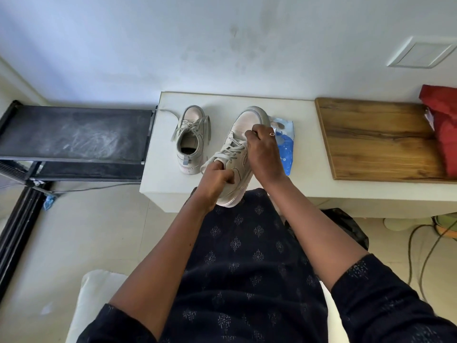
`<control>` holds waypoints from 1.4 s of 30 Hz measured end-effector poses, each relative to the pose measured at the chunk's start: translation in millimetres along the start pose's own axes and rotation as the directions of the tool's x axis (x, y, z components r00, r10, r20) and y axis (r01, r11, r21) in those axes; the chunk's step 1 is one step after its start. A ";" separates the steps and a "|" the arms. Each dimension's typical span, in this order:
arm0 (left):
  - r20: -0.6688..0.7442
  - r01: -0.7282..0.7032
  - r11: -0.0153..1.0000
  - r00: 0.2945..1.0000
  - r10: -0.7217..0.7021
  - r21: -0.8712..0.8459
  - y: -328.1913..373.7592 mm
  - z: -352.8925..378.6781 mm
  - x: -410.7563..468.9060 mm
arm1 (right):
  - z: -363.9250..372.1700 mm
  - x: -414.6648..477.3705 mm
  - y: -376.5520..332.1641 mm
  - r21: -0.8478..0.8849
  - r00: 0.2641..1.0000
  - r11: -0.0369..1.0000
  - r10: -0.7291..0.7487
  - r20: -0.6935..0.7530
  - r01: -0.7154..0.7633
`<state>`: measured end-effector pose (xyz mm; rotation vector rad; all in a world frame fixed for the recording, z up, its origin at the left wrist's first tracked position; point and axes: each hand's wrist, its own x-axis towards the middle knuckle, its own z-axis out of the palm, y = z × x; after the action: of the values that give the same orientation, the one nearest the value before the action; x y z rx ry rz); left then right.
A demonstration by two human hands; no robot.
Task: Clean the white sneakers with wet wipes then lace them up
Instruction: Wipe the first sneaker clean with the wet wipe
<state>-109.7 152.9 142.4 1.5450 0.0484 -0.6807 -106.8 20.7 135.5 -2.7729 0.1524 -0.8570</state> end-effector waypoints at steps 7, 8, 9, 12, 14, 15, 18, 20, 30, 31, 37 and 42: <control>0.018 -0.052 0.998 0.998 0.052 0.032 -3.7 1.4 -2.6 | -0.3 -16.6 -11.9 0.198 0.996 0.978 0.053 0.065 -0.065; 0.031 -0.056 0.998 0.998 0.056 0.027 -2.6 1.5 -3.6 | -1.5 -18.8 -14.7 0.222 0.997 0.973 0.052 0.066 -0.065; 0.042 -0.063 0.998 0.997 0.062 0.026 -2.7 0.8 -3.9 | -3.6 -20.7 -18.2 0.247 0.996 0.967 0.048 0.070 -0.064; 0.083 -0.077 0.997 0.994 0.076 0.008 -2.4 -0.5 -3.0 | -8.8 -23.6 -25.8 0.313 0.998 0.949 0.011 0.061 -0.030; 0.088 -0.083 0.996 0.993 0.084 -0.019 -2.5 -0.6 -0.7 | -9.8 -25.0 -25.6 0.353 0.999 0.935 0.006 0.043 -0.021; 0.084 -0.083 0.996 0.993 0.086 -0.040 -1.9 -0.6 0.0 | -10.0 -25.7 -25.0 0.370 0.999 0.929 0.009 0.037 -0.022; 0.064 -0.059 0.992 0.996 0.066 -0.109 0.8 -1.2 1.1 | -11.8 -29.1 -24.3 0.392 1.000 0.920 -0.011 0.023 0.002; 0.064 -0.053 0.983 0.996 0.065 -0.173 5.4 -0.6 -0.9 | -13.6 -30.8 -24.7 0.381 0.998 0.924 -0.060 0.037 0.042; 0.097 0.031 0.852 0.995 0.023 -0.523 15.8 0.9 0.4 | -23.1 0.3 -10.3 0.027 0.979 0.980 -0.197 0.045 0.196; 0.083 0.035 0.844 0.997 0.012 -0.536 16.0 0.9 2.8 | -22.3 2.9 -13.4 -0.006 0.984 0.985 -0.175 0.024 0.175; 0.067 0.039 0.780 0.998 0.004 -0.624 16.4 -8.2 4.0 | -20.9 -6.7 -31.9 0.226 0.980 0.955 -0.175 -0.093 0.192; 0.104 0.063 0.708 0.995 0.015 -0.703 15.4 -11.6 5.1 | -23.6 -41.5 -40.0 0.317 0.938 0.884 -0.335 -0.086 0.345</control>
<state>-94.5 159.9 153.1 0.7569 0.2301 -0.6548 -153.1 61.8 142.1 -2.5039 -0.4492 -0.9047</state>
